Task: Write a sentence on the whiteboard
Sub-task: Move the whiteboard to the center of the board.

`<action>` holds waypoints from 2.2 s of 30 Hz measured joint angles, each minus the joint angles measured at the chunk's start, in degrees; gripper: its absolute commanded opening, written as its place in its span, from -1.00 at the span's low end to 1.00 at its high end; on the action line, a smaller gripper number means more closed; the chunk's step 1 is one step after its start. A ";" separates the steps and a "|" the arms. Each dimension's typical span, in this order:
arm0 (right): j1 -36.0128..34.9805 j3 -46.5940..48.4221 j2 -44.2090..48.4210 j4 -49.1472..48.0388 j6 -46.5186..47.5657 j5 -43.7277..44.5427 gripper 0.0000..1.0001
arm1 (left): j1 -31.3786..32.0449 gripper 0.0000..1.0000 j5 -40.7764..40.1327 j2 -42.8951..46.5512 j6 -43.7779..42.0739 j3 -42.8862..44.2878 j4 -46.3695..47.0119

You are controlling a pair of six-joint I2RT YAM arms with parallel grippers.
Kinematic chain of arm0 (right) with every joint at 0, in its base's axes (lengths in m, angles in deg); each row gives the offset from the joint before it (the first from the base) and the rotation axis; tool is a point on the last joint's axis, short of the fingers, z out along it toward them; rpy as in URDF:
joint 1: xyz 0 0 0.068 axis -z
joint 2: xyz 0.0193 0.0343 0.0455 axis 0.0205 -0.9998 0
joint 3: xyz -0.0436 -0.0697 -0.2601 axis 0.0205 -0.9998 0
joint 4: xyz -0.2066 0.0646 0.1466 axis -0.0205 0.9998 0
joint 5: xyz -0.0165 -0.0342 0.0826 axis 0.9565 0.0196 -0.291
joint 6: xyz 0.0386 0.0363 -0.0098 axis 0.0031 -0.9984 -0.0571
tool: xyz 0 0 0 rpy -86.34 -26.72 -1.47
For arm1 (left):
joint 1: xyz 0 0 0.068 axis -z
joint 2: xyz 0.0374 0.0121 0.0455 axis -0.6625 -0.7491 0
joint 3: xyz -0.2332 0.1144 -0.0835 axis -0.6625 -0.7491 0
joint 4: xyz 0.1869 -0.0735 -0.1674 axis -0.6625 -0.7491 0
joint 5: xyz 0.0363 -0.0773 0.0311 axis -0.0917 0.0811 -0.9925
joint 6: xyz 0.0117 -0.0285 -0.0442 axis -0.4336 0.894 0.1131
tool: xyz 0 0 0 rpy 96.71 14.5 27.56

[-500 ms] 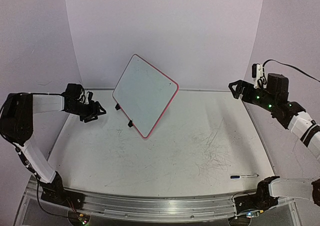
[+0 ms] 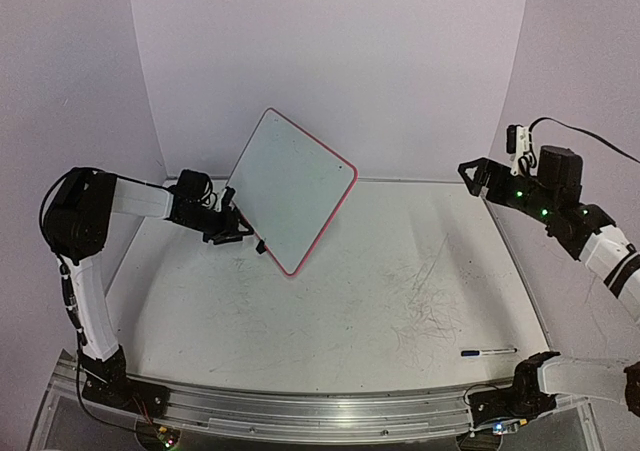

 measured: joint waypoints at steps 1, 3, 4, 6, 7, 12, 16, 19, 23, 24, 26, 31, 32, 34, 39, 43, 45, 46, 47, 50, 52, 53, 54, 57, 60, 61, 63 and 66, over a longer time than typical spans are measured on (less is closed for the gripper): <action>0.00 0.00 0.34 -0.02 -0.01 0.00 0.97 | -0.09 -0.09 0.10 -1.28 -0.10 0.53 0.30; 0.00 0.00 0.83 -0.02 -0.06 0.02 0.97 | -0.15 -0.17 0.25 -3.31 -0.50 1.28 0.56; 0.00 0.00 0.93 -0.04 -0.11 0.01 0.97 | -0.14 -0.21 0.52 -4.24 -0.78 1.67 0.54; 0.00 0.00 0.98 -0.02 -0.30 -0.11 0.97 | -0.09 -0.26 1.02 -5.70 -0.91 2.29 0.62; 0.00 0.00 0.96 -0.02 -0.43 -0.18 0.97 | -0.07 -0.30 1.15 -6.25 -0.90 2.59 0.63; 0.00 0.00 0.93 -0.02 -0.99 -0.59 0.97 | 0.26 -0.63 2.50 -7.67 0.35 2.69 3.08; 0.00 0.00 0.93 -0.02 -1.43 -1.07 0.97 | 1.36 -0.71 2.96 -8.03 2.34 2.35 5.79; -0.02 0.00 0.91 -0.04 -1.73 -1.64 0.96 | 2.27 -0.74 2.49 -8.03 4.20 1.22 9.20; 0.00 0.00 0.78 -0.09 -2.11 -2.49 0.97 | 3.00 -0.78 1.63 -8.03 6.82 -0.26 12.63; -0.01 0.00 0.66 -0.13 -2.22 -2.79 0.97 | 3.22 -0.79 1.27 -8.03 7.32 -0.39 13.09; -0.01 0.00 0.45 -0.18 -2.42 -3.23 0.97 | 3.97 -0.80 0.75 -8.03 8.51 -0.53 13.94; 0.00 0.00 0.30 -0.22 -2.73 -3.95 0.96 | 7.63 -0.83 -0.66 -8.03 11.12 -0.61 15.18; -0.02 0.00 0.30 -0.22 -2.76 -4.07 0.97 | 8.48 -0.83 -0.74 -8.03 11.64 -0.61 15.36; 0.00 0.00 0.30 -0.24 -2.96 -4.43 0.97 | 10.06 -0.83 -1.41 -8.03 12.74 -0.61 15.69; -0.02 0.00 -0.04 -0.37 -4.37 -3.79 0.97 | 13.65 -0.84 -3.79 -8.07 15.51 -0.46 16.03; -0.04 0.00 -1.69 -0.27 -6.93 -0.18 0.96 | 17.27 -0.86 -6.48 -8.92 17.59 1.23 16.01; -0.07 0.00 -2.52 0.41 -8.11 1.93 0.97 | 19.51 -0.86 -6.74 -9.92 18.65 2.60 15.98; -0.08 0.00 -2.92 1.06 -8.73 3.16 0.97 | 20.63 -0.86 -7.44 -10.53 19.04 3.44 16.01; -0.09 -0.01 -3.23 1.66 -9.29 4.24 0.97 | 21.49 -0.86 -7.80 -11.13 19.43 4.35 16.02; -0.07 -0.42 -3.68 2.31 -9.89 5.47 0.97 | 23.99 -0.86 -7.85 -12.84 20.36 6.74 16.06; -0.07 -0.70 -3.94 2.43 -9.94 5.47 0.97 | 25.66 -0.86 -7.86 -13.80 20.91 7.87 16.04; -0.07 -0.74 -4.20 2.47 -9.91 5.32 0.97 | 26.36 -0.86 -7.90 -14.07 21.20 8.16 16.02; -0.09 -0.74 -4.50 2.49 -9.85 5.11 0.97 | 26.98 -0.85 -7.95 -14.23 21.50 8.31 15.99; -0.13 -0.74 -6.12 2.49 -9.39 3.91 0.97 | 27.60 -0.84 -8.14 -14.23 21.67 8.31 15.96; -0.70 -0.74 -7.83 2.57 -8.66 2.42 0.97 | 27.40 -0.80 -8.83 -13.93 21.59 7.55 16.04; -1.08 -0.75 -8.23 2.56 -8.40 2.03 0.97 | 27.32 -0.78 -9.14 -13.44 21.53 6.71 16.03; -2.27 -0.74 -9.01 2.54 -7.86 1.31 0.96 | 27.11 -0.74 -9.53 -12.02 21.34 4.82 15.74; -4.65 -0.74 -10.20 2.49 -7.34 0.70 0.97 | 26.95 -0.64 -10.14 -8.01 20.63 1.29 15.06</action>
